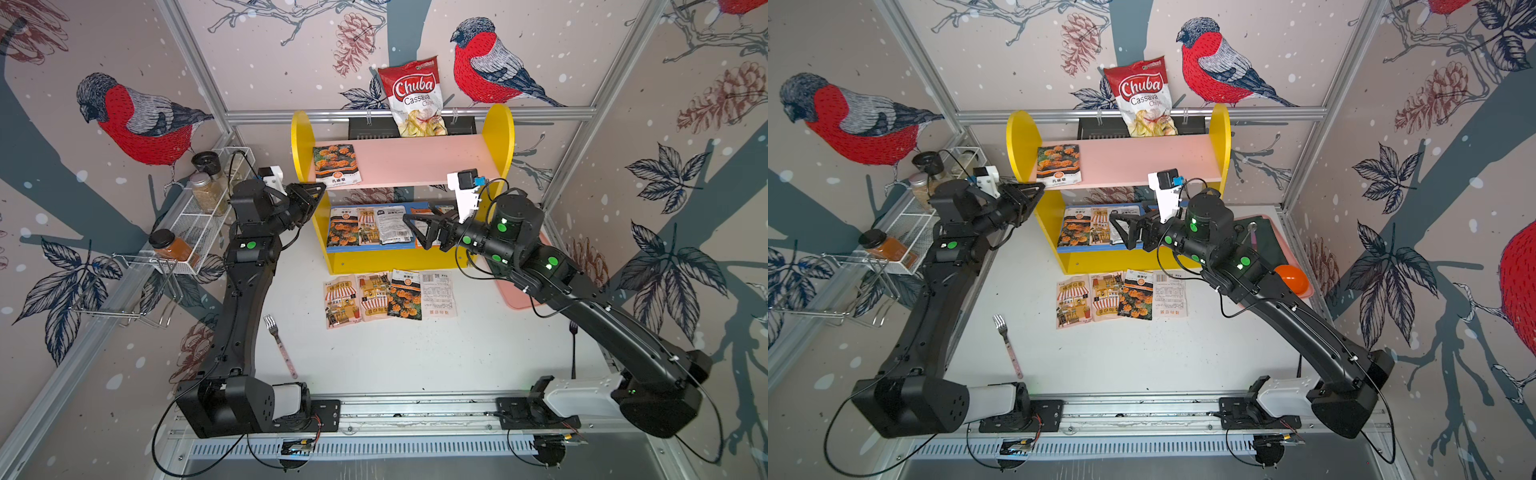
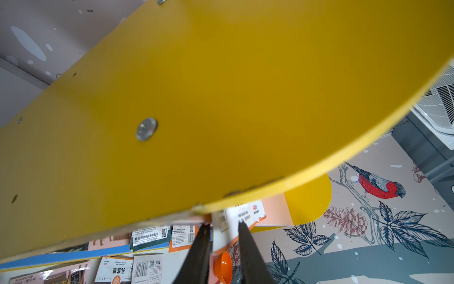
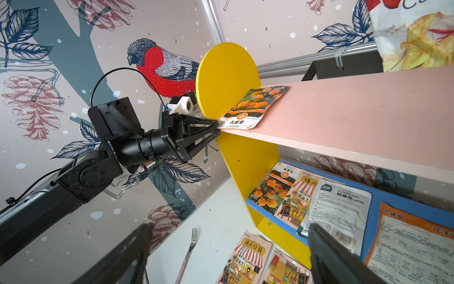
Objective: Take the seed bag off the shelf
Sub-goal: Pick up the seed packet from the shelf.
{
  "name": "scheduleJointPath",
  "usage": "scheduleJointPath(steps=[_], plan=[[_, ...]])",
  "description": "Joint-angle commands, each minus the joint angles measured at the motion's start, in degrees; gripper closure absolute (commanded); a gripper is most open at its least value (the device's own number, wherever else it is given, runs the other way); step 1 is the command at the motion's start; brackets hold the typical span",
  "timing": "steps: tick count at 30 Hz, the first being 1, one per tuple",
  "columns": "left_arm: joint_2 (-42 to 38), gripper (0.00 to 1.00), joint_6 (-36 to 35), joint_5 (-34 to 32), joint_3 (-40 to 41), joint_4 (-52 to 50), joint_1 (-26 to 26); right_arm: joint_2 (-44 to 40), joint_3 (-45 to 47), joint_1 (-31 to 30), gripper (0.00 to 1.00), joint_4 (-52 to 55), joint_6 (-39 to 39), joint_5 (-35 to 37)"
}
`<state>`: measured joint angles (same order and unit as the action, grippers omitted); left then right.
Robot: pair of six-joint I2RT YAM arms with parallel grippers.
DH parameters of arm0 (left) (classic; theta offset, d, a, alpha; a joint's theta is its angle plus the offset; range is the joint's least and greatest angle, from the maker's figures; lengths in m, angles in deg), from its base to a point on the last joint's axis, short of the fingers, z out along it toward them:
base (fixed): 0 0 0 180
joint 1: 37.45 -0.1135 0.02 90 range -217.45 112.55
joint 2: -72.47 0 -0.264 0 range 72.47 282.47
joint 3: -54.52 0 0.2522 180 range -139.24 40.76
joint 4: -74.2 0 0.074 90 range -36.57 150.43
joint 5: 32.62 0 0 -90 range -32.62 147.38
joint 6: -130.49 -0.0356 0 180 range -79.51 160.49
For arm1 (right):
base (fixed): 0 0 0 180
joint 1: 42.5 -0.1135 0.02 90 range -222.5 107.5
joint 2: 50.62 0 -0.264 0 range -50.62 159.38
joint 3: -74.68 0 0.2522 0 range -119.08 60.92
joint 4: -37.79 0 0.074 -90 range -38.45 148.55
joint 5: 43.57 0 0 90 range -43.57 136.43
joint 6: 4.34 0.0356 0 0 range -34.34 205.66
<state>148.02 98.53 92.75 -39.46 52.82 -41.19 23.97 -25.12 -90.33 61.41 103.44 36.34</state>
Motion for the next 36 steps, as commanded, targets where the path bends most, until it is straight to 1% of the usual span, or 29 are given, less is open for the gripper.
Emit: scheduleJointPath(steps=[1, 5, 13, 24, 36], plan=[[0.39, 0.8, -0.21, -1.42, -0.21, 3.78, -0.14, -0.49, 0.44, 0.01, 0.0, -1.54, -0.62, 0.51], [0.56, 0.82, 0.31, -1.41, -0.27, 4.73, -0.17, -0.74, 0.91, 0.02, 0.0, -1.69, -0.72, 0.59], [0.27, 0.82, 0.76, -1.61, -0.02, 5.6, -0.13, -1.13, 1.49, 0.02, 0.0, -1.83, -0.55, 0.77], [0.22, 1.0, 0.67, -1.72, 0.07, 5.39, -0.16, -1.37, 2.28, 0.02, 0.0, -2.31, -0.38, 0.77], [-1.77, 1.0, 0.49, 0.03, 1.29, 5.44, -0.17, -0.97, 2.98, 0.06, 0.0, -3.96, -0.87, -0.35]])
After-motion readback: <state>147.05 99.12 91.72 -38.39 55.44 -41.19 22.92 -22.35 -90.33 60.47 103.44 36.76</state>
